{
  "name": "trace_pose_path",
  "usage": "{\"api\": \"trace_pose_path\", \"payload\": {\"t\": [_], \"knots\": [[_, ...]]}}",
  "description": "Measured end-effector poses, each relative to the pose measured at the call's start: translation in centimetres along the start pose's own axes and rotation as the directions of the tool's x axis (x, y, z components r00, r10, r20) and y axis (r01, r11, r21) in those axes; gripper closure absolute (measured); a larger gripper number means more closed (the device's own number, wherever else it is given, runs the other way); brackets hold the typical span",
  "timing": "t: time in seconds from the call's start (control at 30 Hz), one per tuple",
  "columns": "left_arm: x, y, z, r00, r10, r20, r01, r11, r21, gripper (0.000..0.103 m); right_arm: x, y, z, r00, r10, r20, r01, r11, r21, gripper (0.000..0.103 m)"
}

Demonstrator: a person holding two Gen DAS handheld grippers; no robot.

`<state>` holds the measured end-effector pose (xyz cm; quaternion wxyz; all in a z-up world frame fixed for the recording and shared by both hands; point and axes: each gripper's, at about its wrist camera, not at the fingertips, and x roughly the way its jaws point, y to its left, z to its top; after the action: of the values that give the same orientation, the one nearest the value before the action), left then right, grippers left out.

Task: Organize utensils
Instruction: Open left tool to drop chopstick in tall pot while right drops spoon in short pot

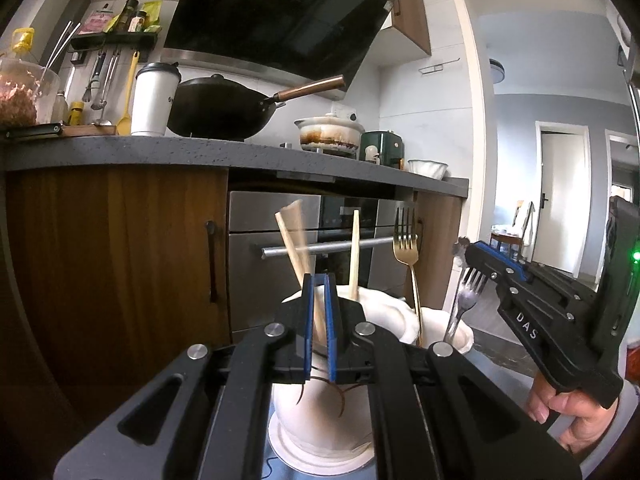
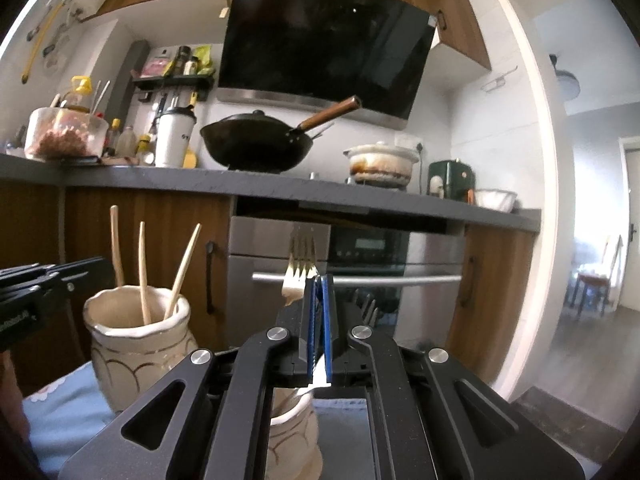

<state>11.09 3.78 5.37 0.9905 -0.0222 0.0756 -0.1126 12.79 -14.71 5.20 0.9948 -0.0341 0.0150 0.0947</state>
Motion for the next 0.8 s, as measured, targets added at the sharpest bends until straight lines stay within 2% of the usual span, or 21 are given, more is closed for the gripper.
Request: {"api": "trace_pose_path", "payload": {"t": [0.2,0.37,0.67,0.73,0.77,0.8], "knots": [[0.1,0.2,0.0,1.000,0.008,-0.008,-0.008,1.000,-0.010,0.095,0.5,-0.7,-0.1,1.000,0.002,-0.023,-0.001,0.999,0.043,0.099],[-0.1,0.4,0.0,1.000,0.011,0.001,-0.011,1.000,-0.014,0.081,0.8,-1.0,-0.3,0.999,0.003,-0.039,0.000,0.998,0.061,0.099],[-0.9,0.4,0.1,0.999,0.023,0.041,-0.022,1.000,-0.022,0.046,0.5,-0.7,-0.2,1.000,0.016,-0.015,-0.015,0.999,0.053,0.067],[-1.1,0.4,0.1,0.998,0.029,0.056,-0.028,0.999,-0.020,0.035,0.2,-0.7,-0.1,1.000,0.022,0.000,-0.022,0.998,0.053,0.052],[-1.2,0.4,0.2,0.998,0.036,0.061,-0.034,0.999,-0.018,0.031,0.0,-0.7,0.0,1.000,0.016,0.012,-0.017,0.998,0.055,0.048],[-1.3,0.3,0.2,0.997,0.044,0.070,-0.043,0.999,-0.016,0.024,-0.1,-0.8,0.1,1.000,0.013,0.021,-0.014,0.998,0.059,0.037]]}}
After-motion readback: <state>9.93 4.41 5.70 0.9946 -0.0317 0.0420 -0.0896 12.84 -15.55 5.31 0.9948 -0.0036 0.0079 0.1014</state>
